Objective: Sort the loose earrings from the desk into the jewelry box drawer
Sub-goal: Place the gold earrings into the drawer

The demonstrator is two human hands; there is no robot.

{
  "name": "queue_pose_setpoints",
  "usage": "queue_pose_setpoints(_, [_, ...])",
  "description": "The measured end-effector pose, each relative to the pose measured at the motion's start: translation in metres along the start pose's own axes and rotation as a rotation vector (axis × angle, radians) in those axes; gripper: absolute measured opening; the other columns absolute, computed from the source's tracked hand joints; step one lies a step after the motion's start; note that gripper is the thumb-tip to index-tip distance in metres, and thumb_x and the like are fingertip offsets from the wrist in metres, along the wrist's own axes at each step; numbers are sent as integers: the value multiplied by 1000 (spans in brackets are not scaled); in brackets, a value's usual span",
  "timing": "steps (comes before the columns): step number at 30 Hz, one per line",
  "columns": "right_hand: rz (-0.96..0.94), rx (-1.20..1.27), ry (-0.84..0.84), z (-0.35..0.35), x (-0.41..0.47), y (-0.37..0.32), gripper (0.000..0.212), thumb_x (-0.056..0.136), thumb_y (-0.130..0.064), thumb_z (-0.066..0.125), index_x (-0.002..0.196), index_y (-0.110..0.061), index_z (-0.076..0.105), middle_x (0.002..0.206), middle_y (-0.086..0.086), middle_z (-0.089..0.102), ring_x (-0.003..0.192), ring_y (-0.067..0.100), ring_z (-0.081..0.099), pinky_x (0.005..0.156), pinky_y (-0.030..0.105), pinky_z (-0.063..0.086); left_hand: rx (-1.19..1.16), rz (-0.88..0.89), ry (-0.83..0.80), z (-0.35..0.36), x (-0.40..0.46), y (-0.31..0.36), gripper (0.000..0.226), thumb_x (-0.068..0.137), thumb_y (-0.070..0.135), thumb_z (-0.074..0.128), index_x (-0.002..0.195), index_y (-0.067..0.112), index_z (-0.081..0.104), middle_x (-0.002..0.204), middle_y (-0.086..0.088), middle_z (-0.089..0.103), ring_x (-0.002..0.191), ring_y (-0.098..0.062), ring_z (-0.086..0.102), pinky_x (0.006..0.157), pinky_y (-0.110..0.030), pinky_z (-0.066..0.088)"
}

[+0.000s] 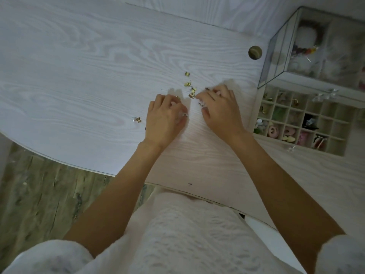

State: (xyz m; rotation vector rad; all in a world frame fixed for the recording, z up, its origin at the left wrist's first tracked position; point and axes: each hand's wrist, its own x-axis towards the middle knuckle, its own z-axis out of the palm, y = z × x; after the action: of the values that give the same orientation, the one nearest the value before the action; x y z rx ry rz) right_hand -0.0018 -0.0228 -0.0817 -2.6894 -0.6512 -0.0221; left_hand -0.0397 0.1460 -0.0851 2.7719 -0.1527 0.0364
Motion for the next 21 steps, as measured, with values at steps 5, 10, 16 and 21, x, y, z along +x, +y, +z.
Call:
queue_pose_setpoints(5, [26, 45, -68, -9, -32, -2, 24, 81, -5, 60, 105, -10, 63, 99, 5, 66, 97, 27, 51, 80, 34, 42, 33, 59, 2, 5, -11, 18, 9, 74, 22, 71, 84, 20, 70, 97, -2, 64, 92, -29, 55, 71, -37, 42])
queue_pose_setpoints(10, [214, 190, -93, -12, -44, -4, 33, 82, -2, 62, 114, -3, 59, 109, 13, 55, 97, 24, 54, 82, 21, 40, -5, 62, -6, 6, -19, 26, 11, 71, 16, 75, 82, 17, 71, 94, -4, 65, 89, -30, 57, 69, -36, 43])
queue_pose_setpoints(16, [348, 278, -33, 4, -46, -32, 18, 82, -2, 64, 99, -3, 67, 96, 13, 62, 83, 24, 60, 73, 28, 46, -38, -3, -30, 10, -13, 33, 15, 72, 18, 75, 84, 10, 70, 92, -8, 65, 85, -31, 55, 70, -38, 47])
queue_pose_setpoints(21, [404, 310, -13, 6, -49, -40, 28, 80, 2, 64, 107, -4, 63, 100, 13, 62, 86, 22, 59, 75, 21, 38, -19, -41, -23, 14, -17, 29, 17, 74, 25, 74, 84, 12, 68, 85, -8, 65, 77, -29, 55, 67, -37, 46])
